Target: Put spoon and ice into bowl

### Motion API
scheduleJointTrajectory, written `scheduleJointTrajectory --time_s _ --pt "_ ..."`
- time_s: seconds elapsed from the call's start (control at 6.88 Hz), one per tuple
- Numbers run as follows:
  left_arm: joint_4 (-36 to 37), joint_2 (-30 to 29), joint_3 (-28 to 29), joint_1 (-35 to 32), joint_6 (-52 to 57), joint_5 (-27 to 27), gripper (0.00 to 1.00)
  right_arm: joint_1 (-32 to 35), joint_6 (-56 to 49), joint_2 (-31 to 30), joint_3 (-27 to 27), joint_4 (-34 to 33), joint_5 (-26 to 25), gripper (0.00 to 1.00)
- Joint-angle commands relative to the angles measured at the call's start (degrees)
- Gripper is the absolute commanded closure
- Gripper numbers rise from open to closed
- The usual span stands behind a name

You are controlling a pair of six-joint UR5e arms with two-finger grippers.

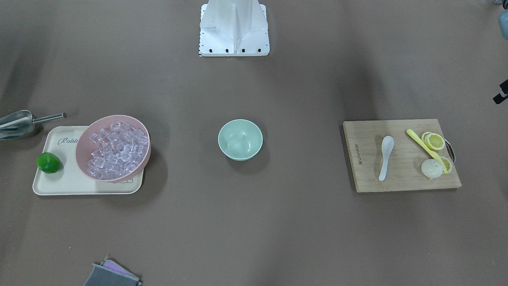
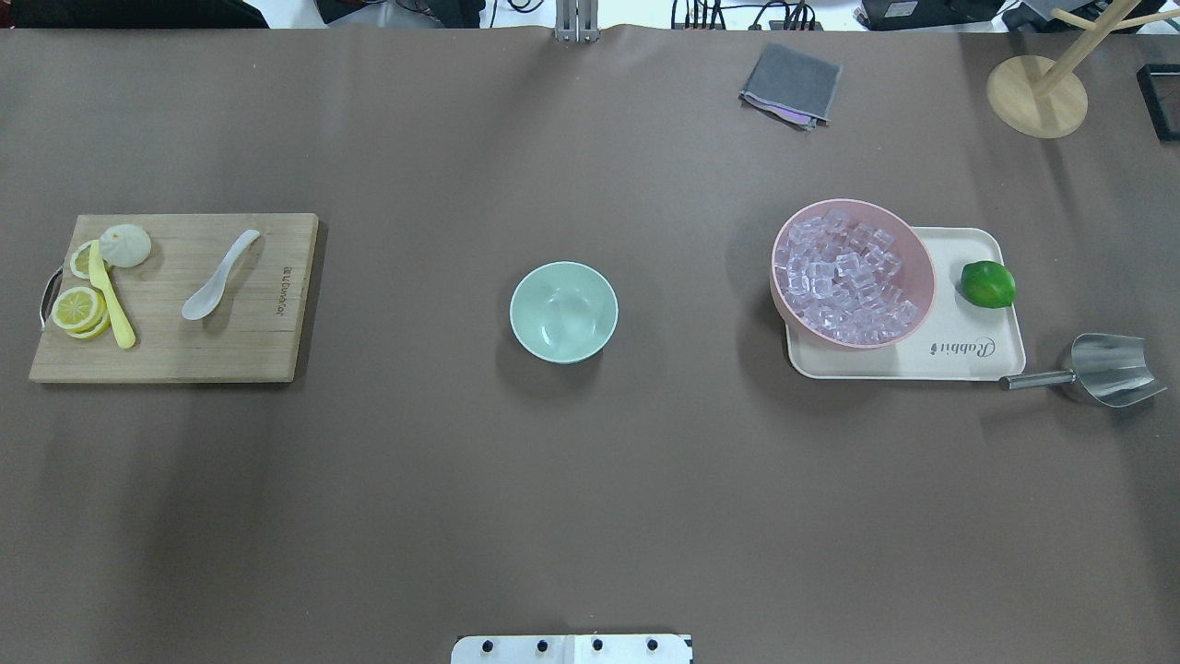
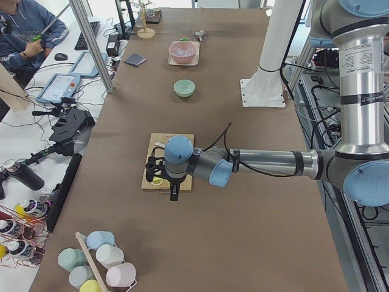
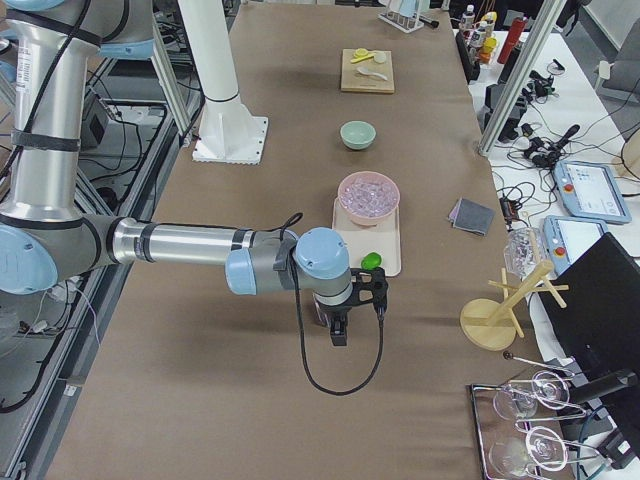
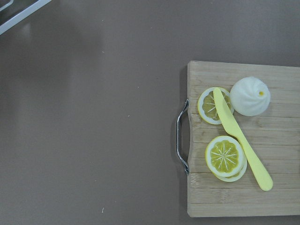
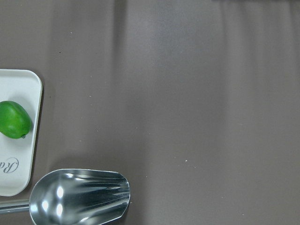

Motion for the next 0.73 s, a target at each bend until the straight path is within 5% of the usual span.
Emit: scheduleJointTrajectory --time_s 0.0,0.58 --pt "-1.9 2.4 -4.9 -0.1 -0.6 -1.8 0.02 0.0 0.0 -0.7 0.2 0.0 0.4 0.00" --pt "-2.7 2.4 -4.9 -0.2 -0.8 -2.1 0.02 0.0 0.0 -0.7 -0.7 -0.1 2.2 0.00"
